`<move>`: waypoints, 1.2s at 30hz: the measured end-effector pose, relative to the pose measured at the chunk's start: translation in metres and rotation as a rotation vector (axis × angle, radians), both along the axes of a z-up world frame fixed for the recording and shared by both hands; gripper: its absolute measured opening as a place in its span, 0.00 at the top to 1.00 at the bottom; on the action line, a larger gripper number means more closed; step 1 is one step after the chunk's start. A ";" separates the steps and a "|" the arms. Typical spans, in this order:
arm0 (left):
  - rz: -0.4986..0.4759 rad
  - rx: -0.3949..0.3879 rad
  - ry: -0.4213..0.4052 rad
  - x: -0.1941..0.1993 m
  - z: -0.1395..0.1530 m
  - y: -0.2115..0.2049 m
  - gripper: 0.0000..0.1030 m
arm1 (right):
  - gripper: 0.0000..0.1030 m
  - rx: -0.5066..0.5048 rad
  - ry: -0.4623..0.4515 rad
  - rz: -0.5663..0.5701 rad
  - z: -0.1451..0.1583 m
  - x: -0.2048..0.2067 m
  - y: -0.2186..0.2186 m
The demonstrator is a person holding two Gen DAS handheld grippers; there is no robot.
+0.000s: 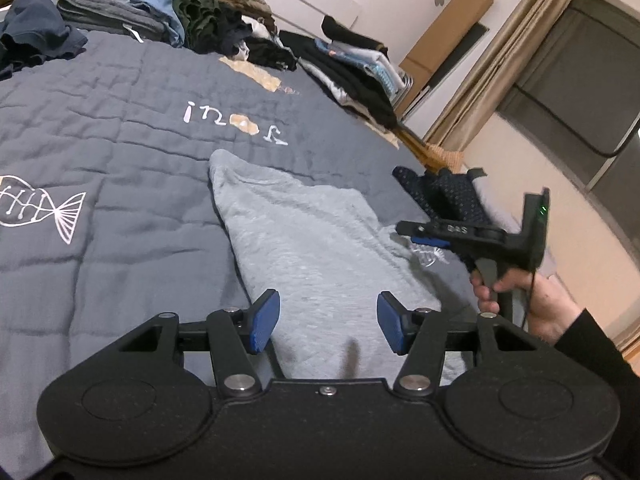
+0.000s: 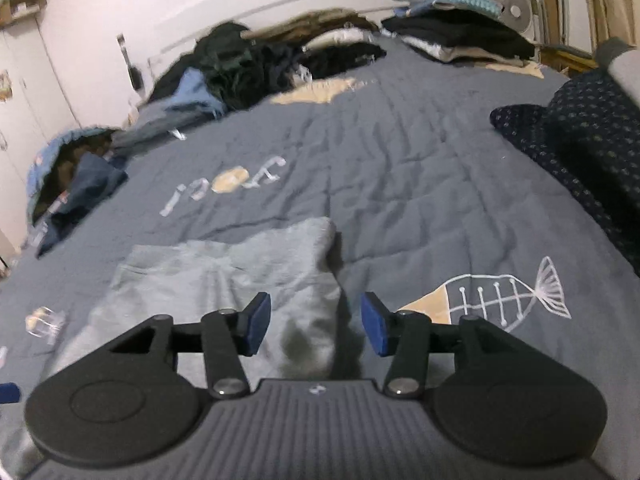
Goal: Fold clothes
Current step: 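Open the left gripper and release the folded shirt onto the bed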
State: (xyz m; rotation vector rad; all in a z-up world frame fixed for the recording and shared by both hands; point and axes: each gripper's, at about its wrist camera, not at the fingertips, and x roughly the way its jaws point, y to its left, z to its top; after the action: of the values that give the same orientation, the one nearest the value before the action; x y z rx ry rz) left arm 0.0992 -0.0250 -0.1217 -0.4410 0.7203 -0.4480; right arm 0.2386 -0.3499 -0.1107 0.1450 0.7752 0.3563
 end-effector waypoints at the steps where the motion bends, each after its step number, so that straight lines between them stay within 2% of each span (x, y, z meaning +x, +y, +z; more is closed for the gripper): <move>1: -0.002 0.007 0.006 0.003 -0.002 -0.001 0.48 | 0.52 -0.001 0.008 0.002 -0.004 0.004 0.002; 4: -0.004 0.024 0.022 0.008 -0.007 -0.001 0.48 | 0.55 0.022 0.041 0.022 -0.012 0.008 0.009; 6: 0.003 0.032 0.032 0.010 -0.008 0.000 0.48 | 0.68 0.047 0.066 0.031 -0.016 0.010 0.008; 7: 0.007 0.033 0.036 0.010 -0.008 0.001 0.48 | 0.84 0.060 0.079 0.034 -0.018 0.011 0.008; 8: 0.011 0.034 0.037 0.009 -0.008 0.001 0.48 | 0.92 0.087 0.085 0.031 -0.018 0.012 0.005; 11: 0.014 0.030 0.032 0.007 -0.006 0.002 0.48 | 0.95 0.213 0.091 0.012 -0.011 0.014 -0.012; 16: 0.006 0.026 0.023 0.005 -0.003 0.001 0.48 | 0.95 0.655 0.125 -0.009 -0.014 0.021 -0.052; 18: 0.004 0.029 0.024 0.005 -0.004 0.000 0.48 | 0.95 0.708 0.153 -0.053 -0.028 0.025 -0.060; 21: 0.011 0.036 0.030 0.004 -0.004 0.001 0.48 | 0.91 0.519 0.159 -0.110 -0.037 0.027 -0.051; 24: 0.036 0.037 0.032 0.006 -0.005 0.003 0.48 | 0.77 0.368 0.154 -0.113 -0.039 0.026 -0.037; 25: 0.043 0.037 0.033 0.006 -0.005 0.005 0.48 | 0.71 0.353 0.141 -0.112 -0.036 0.025 -0.036; 26: 0.050 0.035 0.032 0.006 -0.006 0.006 0.48 | 0.61 0.338 0.126 -0.117 -0.032 0.024 -0.036; 28: 0.061 0.033 0.018 0.006 -0.004 0.009 0.47 | 0.54 0.317 0.091 -0.141 -0.019 0.021 -0.041; 31: 0.047 0.079 -0.027 0.007 0.003 0.008 0.47 | 0.53 0.334 0.056 -0.143 -0.001 0.016 -0.050; 34: -0.021 0.087 -0.056 0.025 0.013 0.005 0.47 | 0.51 0.315 0.034 -0.113 0.012 0.013 -0.048; 36: -0.082 0.144 -0.105 0.046 0.024 -0.002 0.47 | 0.51 0.279 0.028 -0.084 0.014 0.014 -0.043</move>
State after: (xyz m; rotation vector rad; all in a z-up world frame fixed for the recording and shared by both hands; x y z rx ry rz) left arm 0.1452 -0.0273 -0.0977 -0.2518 0.6655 -0.4892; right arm 0.2527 -0.3926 -0.0964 0.4439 0.7416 0.3820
